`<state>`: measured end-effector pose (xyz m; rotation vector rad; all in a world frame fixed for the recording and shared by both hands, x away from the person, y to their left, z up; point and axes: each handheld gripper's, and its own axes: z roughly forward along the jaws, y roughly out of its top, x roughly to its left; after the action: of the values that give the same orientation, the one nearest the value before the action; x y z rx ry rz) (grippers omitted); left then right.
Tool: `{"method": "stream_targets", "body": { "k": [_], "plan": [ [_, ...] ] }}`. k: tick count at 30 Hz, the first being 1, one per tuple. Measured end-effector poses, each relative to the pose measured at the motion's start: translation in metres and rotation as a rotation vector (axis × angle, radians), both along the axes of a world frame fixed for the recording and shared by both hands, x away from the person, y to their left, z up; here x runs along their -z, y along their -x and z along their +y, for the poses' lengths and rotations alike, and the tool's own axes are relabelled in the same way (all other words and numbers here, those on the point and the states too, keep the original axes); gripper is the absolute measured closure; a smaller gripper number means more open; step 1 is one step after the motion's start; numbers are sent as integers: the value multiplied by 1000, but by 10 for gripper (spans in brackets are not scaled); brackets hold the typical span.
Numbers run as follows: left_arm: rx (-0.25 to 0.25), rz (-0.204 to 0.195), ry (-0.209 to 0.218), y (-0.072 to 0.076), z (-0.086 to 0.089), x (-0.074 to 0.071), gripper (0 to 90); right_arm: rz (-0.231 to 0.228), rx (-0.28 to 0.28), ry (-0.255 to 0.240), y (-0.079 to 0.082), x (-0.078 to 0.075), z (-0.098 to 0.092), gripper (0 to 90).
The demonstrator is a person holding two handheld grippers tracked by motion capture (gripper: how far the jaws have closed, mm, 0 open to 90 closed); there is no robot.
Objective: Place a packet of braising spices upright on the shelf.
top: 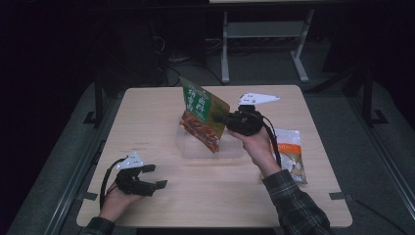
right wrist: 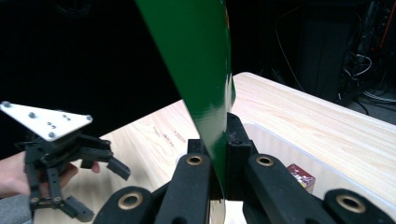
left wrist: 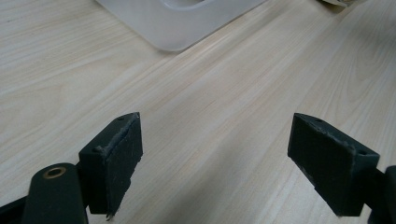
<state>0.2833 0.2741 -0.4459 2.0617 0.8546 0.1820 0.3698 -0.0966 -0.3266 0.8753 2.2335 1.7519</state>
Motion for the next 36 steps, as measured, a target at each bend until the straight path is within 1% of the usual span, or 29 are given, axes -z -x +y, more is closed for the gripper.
{"method": "stream_targets", "body": {
  "k": [3, 11, 13, 19, 28, 31, 36],
  "plan": [
    [4, -4, -5, -1, 1, 0, 174, -2, 12, 3, -4, 3, 2, 899],
    [3, 9, -4, 0, 0, 0, 174, 8, 35, -10, -11, 7, 8, 899],
    [9, 1, -9, -1, 0, 0, 174, 3, 36, -5, -12, 8, 9, 899],
    [12, -3, -8, 0, -1, 0, 174, 5, 35, 1, -14, 12, 16, 898],
    [14, 8, -8, 0, -3, 1, 174, -3, 33, 19, -18, 16, 22, 898],
    [20, 2, -10, 0, -3, 1, 174, 1, 29, 20, -19, 18, 25, 898],
    [15, 15, -5, 0, -4, 2, 174, 1, 20, 37, -20, 24, 31, 897]
  ]
}}
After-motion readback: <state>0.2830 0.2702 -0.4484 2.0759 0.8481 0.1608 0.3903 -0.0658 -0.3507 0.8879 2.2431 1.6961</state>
